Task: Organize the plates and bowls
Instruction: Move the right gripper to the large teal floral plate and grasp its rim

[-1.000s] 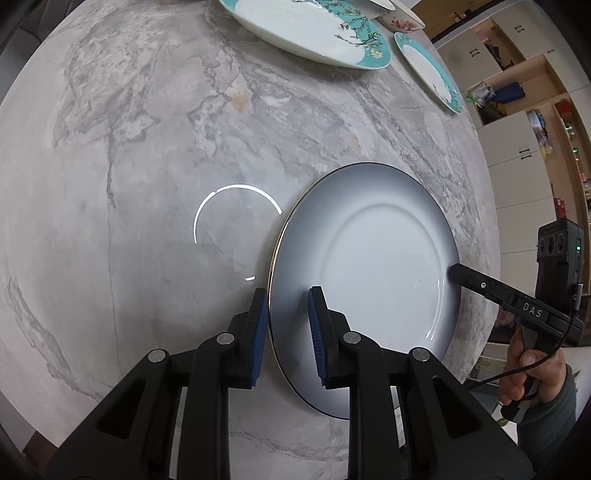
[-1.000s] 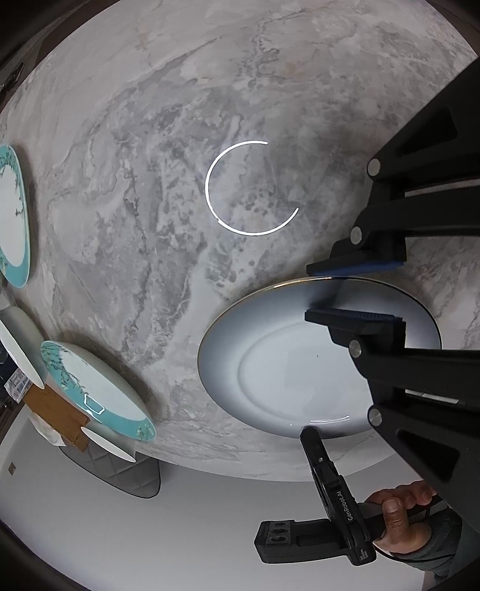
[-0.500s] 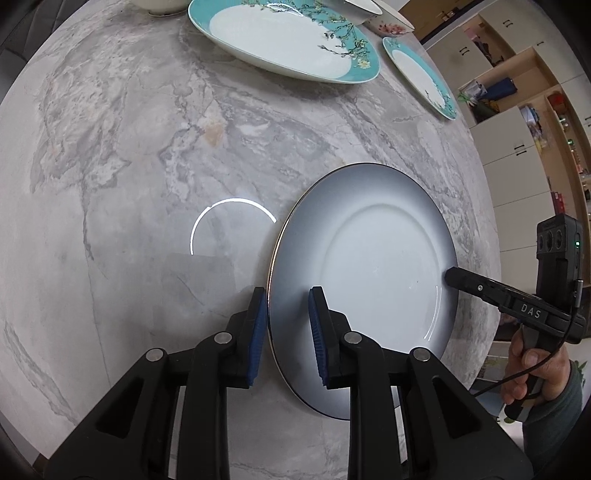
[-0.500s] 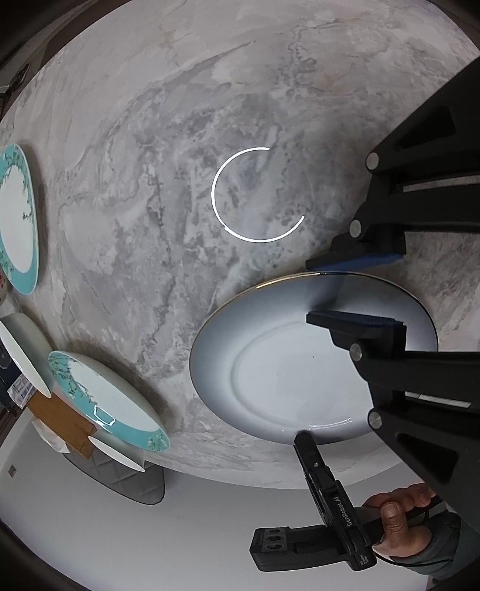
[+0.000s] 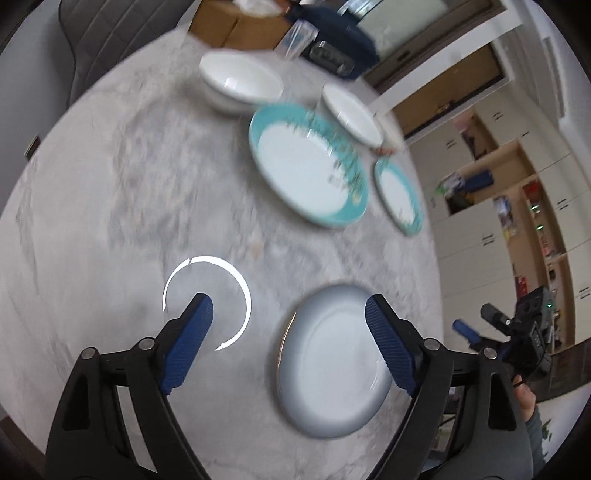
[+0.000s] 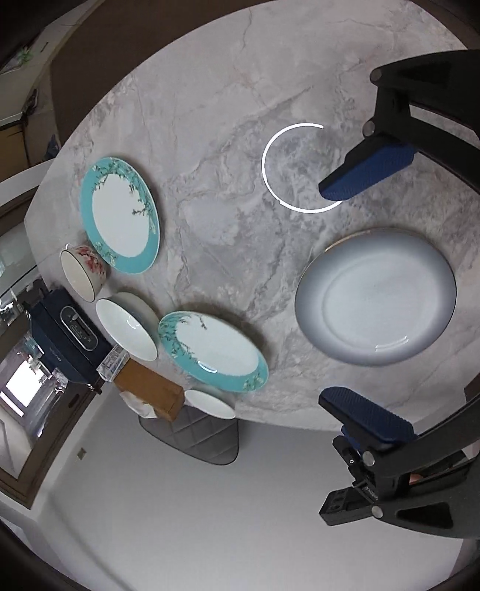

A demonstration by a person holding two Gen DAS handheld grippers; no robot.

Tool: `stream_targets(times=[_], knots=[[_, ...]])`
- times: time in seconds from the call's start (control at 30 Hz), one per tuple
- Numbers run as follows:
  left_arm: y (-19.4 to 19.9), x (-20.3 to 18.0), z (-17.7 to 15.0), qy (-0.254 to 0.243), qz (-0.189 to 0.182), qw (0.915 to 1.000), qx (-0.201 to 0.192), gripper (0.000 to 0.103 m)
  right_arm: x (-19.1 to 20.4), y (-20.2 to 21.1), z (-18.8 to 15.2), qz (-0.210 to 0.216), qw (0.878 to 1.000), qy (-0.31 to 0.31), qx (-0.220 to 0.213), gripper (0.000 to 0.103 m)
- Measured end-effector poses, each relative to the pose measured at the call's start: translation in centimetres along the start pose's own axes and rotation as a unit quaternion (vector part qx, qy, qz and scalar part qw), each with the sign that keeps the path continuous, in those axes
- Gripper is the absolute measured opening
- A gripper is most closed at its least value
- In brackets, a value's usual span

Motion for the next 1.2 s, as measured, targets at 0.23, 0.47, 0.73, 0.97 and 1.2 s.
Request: stream_targets(times=[0.23, 0.47, 0.73, 0.97, 1.2], knots=[[-0.2, -0.5, 6.1, 0.027, 0.025, 0.9993, 0.0, 0.084, 3.1, -1.1, 6.2, 0.007, 0.998, 0.055, -0.026, 0.103], [-8.2, -13.0, 8.2, -0.054, -0.015, 0.9969, 0.056, 0.084, -4.4, -2.3, 15.9, -0.013, 0.997, -0.006, -0.07, 0.098], [-23.4, -22.4, 11.6, -0.163, 0.05, 0.98, 0.102, 0.084, -13.0, -5.8, 23.9, -0.008, 0.998, 0.021, -0.05, 0.087], [-29.7, -21.9, 13.1, -0.178, 0.07, 0.9753, 0.11, 0.084, -16.2, -7.8, 26.2, 0.02, 0.999, 0.043, -0.019, 0.083], [-32.5, -20.8, 12.5, -0.166, 0.052, 0.9752, 0.137, 0.084, -17.3, -10.7, 25.7, 0.031, 0.997, 0.064, 0.027, 0.074]])
Point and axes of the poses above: each gripper's, at about its wrist camera, not at the fingertips, and y roughly against the way its jaws point, x to its left, z to its top, the point moved 10 cm from there along -y, roughly the way its jaws point, and after that the axes turned 3 degrees about -x, right-handed, at the moved point
